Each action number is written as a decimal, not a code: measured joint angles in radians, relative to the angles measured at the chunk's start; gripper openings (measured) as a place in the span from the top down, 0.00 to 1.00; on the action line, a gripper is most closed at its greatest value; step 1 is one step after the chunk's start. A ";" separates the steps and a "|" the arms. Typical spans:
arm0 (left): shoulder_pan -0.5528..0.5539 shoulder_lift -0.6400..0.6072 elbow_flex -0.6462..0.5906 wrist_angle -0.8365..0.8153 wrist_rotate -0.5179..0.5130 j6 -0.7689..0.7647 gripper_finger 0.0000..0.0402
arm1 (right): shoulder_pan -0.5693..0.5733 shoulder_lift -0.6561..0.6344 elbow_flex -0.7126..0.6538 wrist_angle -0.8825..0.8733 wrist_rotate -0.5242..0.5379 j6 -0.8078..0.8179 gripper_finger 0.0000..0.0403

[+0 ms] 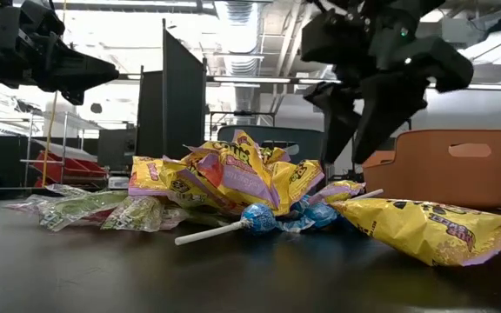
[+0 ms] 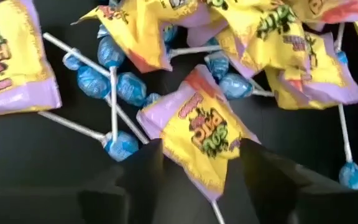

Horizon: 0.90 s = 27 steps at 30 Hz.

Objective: Sort candy
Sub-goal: Put the yellow candy into the yellow bin

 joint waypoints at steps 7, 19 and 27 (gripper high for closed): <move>0.000 0.000 0.001 -0.010 0.003 -0.014 0.72 | 0.004 0.082 0.012 -0.008 0.001 -0.013 0.41; 0.000 0.000 0.003 -0.050 0.006 -0.027 0.71 | -0.008 0.103 0.012 0.004 0.006 -0.006 0.87; 0.000 0.000 0.003 -0.047 0.006 -0.027 0.71 | -0.004 0.030 0.037 -0.053 0.050 0.021 0.97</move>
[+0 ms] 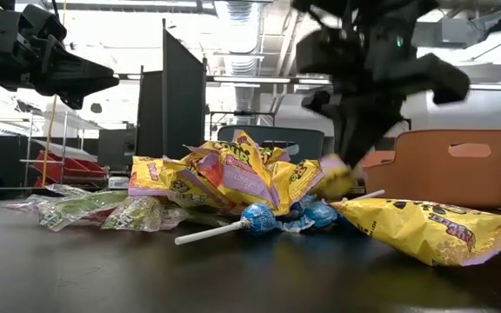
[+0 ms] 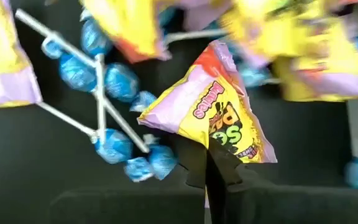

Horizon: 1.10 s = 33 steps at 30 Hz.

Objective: Sort candy
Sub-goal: Put the yellow candy into the yellow bin

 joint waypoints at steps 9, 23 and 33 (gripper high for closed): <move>0.000 0.000 -0.001 0.146 -0.002 0.135 0.71 | 0.024 -0.243 0.049 -0.017 0.015 0.118 0.99; 0.000 0.000 -0.001 0.179 -0.001 0.155 0.71 | 0.071 -0.660 0.050 0.365 -0.049 -0.008 1.00; 0.000 0.000 -0.001 0.179 0.000 0.034 0.71 | 0.121 -0.628 0.049 0.207 0.335 -0.125 1.00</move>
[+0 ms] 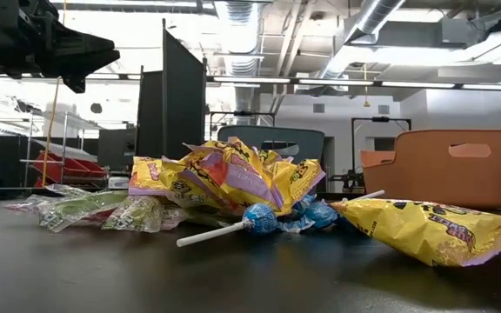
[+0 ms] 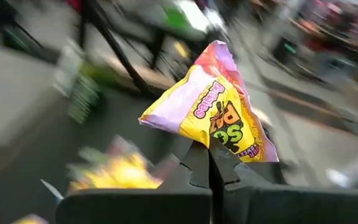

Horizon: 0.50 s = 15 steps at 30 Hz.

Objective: Sort candy
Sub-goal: Put the yellow candy into the yellow bin

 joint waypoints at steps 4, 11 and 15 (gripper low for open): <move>0.000 0.000 0.000 0.000 0.000 -0.010 0.71 | 0.030 0.054 0.000 -0.001 0.148 -0.061 1.00; 0.000 0.000 0.000 0.002 0.000 -0.011 0.71 | 0.108 0.076 0.000 -0.170 0.131 0.099 1.00; 0.000 0.000 0.000 0.002 0.000 -0.011 0.71 | 0.200 0.056 0.000 -0.411 0.115 0.430 1.00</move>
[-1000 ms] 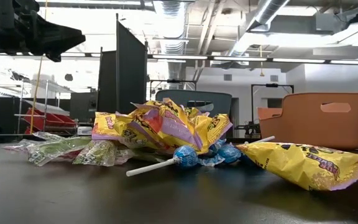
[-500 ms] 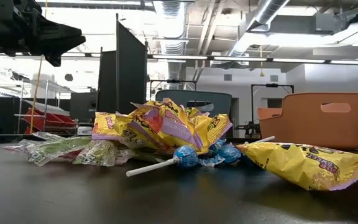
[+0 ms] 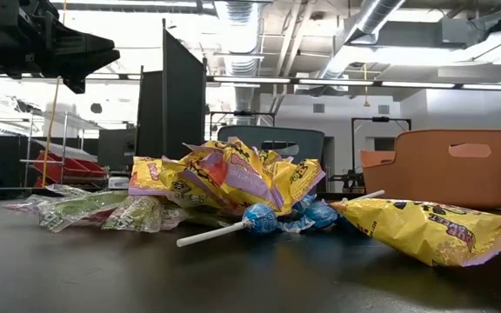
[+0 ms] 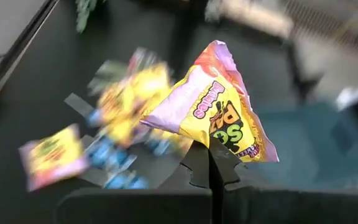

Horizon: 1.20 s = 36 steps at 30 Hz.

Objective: Sort candy
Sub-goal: Put the yellow candy into the yellow bin

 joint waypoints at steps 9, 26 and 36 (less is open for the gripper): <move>0.000 0.000 0.000 -0.001 0.000 0.016 0.71 | 0.220 0.027 0.000 -0.241 -0.203 0.661 1.00; 0.000 0.000 0.000 -0.002 -0.005 -0.020 0.71 | 0.471 0.193 -0.002 -0.536 -0.465 1.535 0.75; 0.000 0.000 0.000 -0.002 -0.005 -0.087 0.71 | 0.337 0.241 -0.002 -0.404 -0.422 1.348 0.30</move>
